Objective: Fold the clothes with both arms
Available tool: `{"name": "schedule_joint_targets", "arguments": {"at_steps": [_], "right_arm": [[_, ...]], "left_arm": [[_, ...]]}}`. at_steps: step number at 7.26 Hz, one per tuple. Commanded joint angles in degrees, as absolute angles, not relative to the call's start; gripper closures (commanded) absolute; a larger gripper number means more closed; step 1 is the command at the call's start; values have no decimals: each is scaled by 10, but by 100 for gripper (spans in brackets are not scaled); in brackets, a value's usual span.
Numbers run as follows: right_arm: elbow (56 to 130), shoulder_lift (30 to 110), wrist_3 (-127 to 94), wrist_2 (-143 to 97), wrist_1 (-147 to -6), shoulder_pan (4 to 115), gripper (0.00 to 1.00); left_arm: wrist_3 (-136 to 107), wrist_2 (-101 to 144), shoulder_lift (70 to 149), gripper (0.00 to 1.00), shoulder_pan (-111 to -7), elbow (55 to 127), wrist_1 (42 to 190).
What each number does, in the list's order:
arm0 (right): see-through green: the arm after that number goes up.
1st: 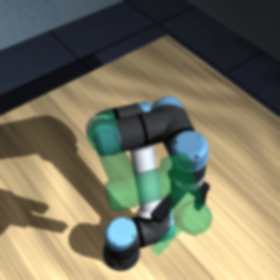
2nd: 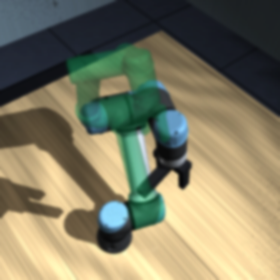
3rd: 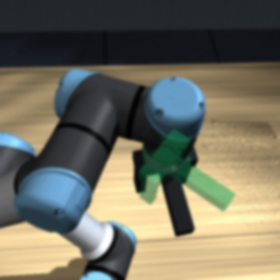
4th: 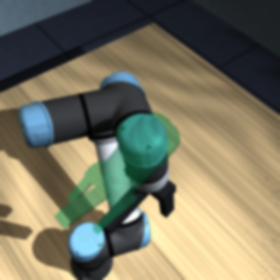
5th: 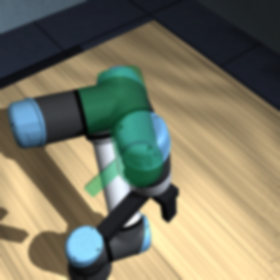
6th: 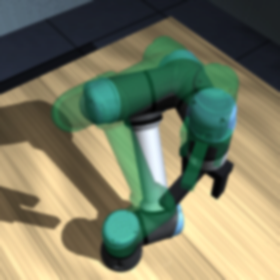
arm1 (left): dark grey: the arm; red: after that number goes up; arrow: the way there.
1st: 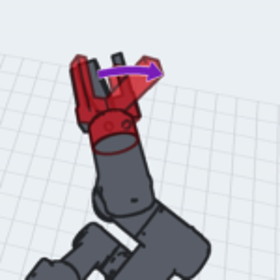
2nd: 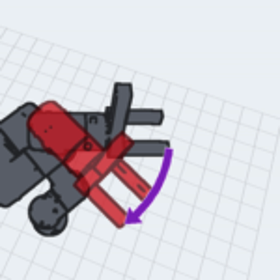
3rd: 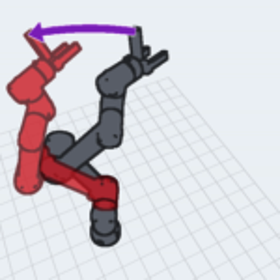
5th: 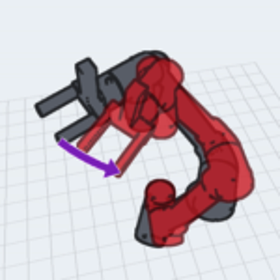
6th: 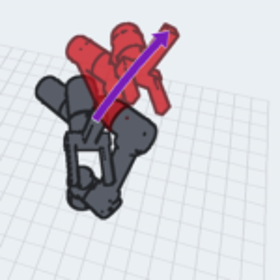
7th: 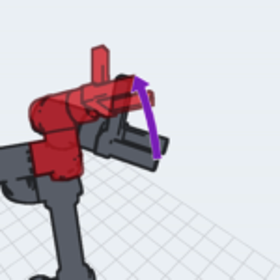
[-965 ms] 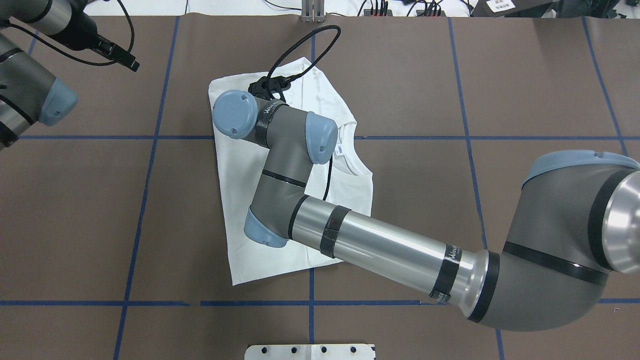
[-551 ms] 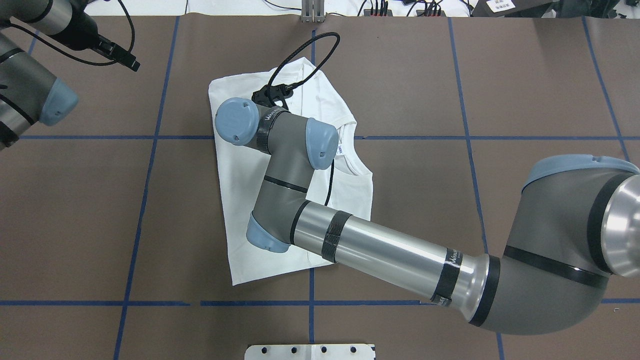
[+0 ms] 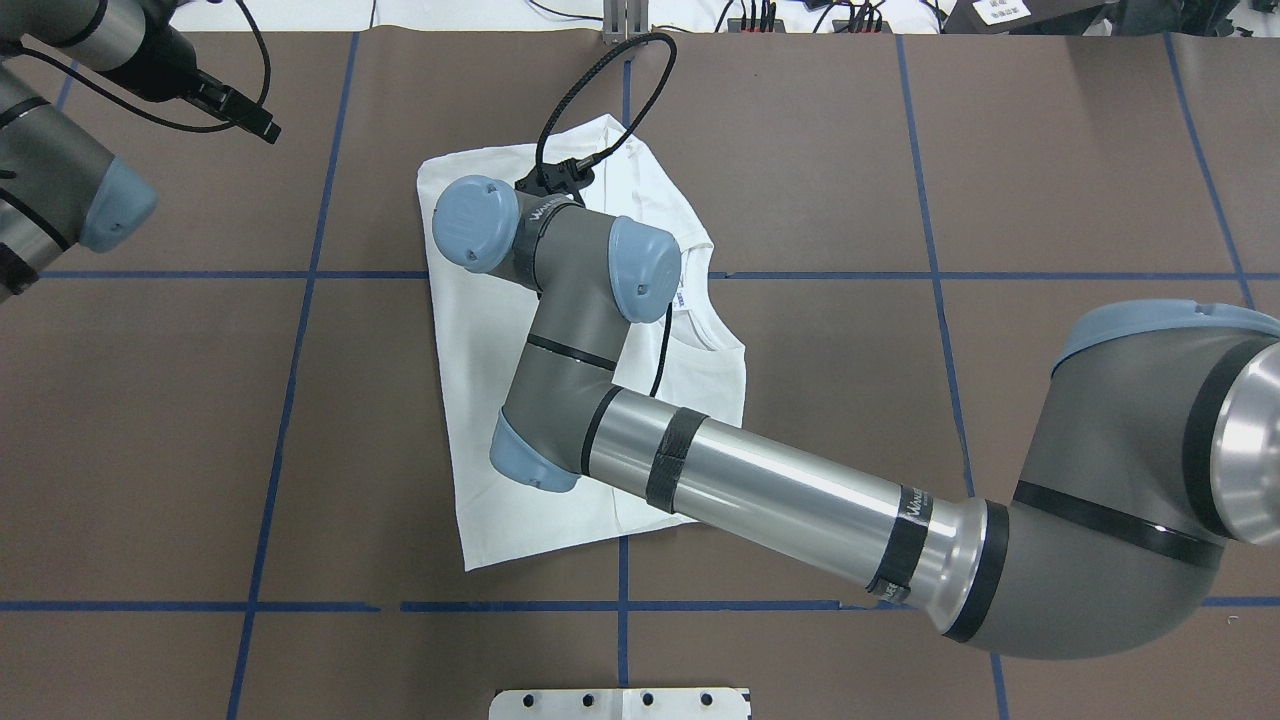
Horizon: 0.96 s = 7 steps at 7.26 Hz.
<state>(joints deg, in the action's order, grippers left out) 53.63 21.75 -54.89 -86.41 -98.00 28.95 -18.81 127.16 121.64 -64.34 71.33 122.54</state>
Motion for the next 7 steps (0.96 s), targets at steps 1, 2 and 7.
{"name": "schedule_joint_targets", "arguments": {"at_steps": [1,2,7], "right_arm": [[589,261,-505,-879,-1026,305,0],[605,278,-497,-879,-1027,309,0],[640,310,-435,-910,-1027,359,0]], "left_arm": [[-188,1271,1217,0,-643,714,1226],[-188,1271,1217,0,-643,714,1225],[-189,1273,1216,0,-643,723,1222]]}}
